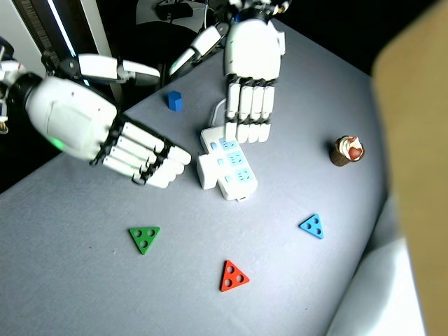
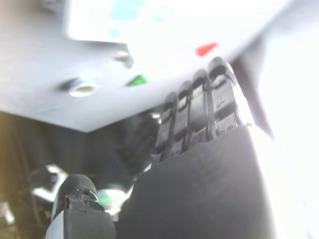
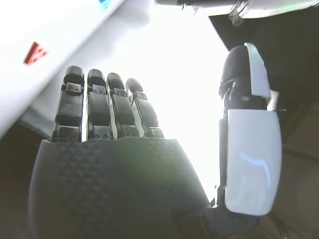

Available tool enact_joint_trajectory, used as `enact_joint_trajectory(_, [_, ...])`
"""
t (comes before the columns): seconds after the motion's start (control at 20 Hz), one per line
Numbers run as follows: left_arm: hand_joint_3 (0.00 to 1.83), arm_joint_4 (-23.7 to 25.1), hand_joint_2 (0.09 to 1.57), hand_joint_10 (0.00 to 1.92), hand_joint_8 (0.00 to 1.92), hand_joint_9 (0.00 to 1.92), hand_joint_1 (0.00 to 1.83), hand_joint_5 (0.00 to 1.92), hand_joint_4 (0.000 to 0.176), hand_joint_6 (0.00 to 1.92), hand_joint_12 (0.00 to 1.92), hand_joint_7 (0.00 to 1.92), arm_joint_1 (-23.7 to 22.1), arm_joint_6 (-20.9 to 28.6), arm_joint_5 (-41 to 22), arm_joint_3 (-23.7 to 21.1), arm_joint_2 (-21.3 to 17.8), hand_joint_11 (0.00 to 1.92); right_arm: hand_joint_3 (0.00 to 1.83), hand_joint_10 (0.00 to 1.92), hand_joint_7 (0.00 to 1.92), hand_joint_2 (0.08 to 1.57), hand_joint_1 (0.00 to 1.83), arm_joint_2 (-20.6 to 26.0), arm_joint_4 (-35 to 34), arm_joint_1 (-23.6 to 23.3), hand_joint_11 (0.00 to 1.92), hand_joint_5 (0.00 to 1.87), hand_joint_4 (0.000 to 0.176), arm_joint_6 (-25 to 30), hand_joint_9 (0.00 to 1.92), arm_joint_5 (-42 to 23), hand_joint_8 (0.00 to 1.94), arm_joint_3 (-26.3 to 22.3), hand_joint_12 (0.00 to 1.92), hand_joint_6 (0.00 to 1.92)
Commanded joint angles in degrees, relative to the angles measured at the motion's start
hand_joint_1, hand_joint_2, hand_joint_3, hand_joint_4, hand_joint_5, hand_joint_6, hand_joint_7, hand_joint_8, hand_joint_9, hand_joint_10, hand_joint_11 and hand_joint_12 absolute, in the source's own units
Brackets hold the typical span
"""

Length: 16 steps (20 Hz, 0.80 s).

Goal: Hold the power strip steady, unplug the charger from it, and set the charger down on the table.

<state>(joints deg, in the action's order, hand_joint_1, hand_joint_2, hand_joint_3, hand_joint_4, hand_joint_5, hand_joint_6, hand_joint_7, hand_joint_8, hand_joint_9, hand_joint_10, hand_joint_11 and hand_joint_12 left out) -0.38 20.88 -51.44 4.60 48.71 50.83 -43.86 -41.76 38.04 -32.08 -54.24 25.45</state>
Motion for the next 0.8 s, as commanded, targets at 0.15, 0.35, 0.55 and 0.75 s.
enact_joint_trajectory(0.15, [0.0,0.4,0.91,0.0,0.0,0.03,0.0,0.03,0.0,0.0,0.07,0.04,-4.2,0.0,-2.0,-1.5,-1.5,0.02,0.01,0.0,0.0,0.98,0.63,1.6,2.0,-0.1,0.02,0.0,0.0,0.6,0.0,-7.7,0.0,-1.7,0.02,0.0])
enact_joint_trajectory(0.35, [0.0,0.4,0.91,0.0,0.0,0.01,0.0,0.02,0.0,0.0,0.07,0.02,-8.1,0.1,0.8,-2.2,-2.2,0.01,0.0,0.01,0.03,0.98,0.64,3.0,0.4,0.4,0.06,0.0,0.0,1.6,0.04,-9.1,0.01,-1.7,0.03,0.0])
enact_joint_trajectory(0.55, [0.0,0.7,0.91,0.0,0.0,0.02,0.0,0.03,0.0,0.0,0.06,0.03,-11.5,0.1,3.2,-2.1,-2.2,0.0,0.01,0.01,0.02,1.01,0.64,5.7,1.5,0.2,0.05,0.0,0.0,6.1,0.03,-7.0,0.0,-1.2,0.03,0.0])
enact_joint_trajectory(0.75, [0.0,0.7,0.92,0.0,0.0,0.01,0.0,0.03,0.0,0.0,0.06,0.02,-12.5,0.1,3.7,-2.3,-2.4,0.02,0.0,0.01,0.06,1.01,0.69,5.3,4.3,0.4,0.05,0.05,0.0,7.4,0.07,-5.2,0.01,-0.7,0.07,0.01])
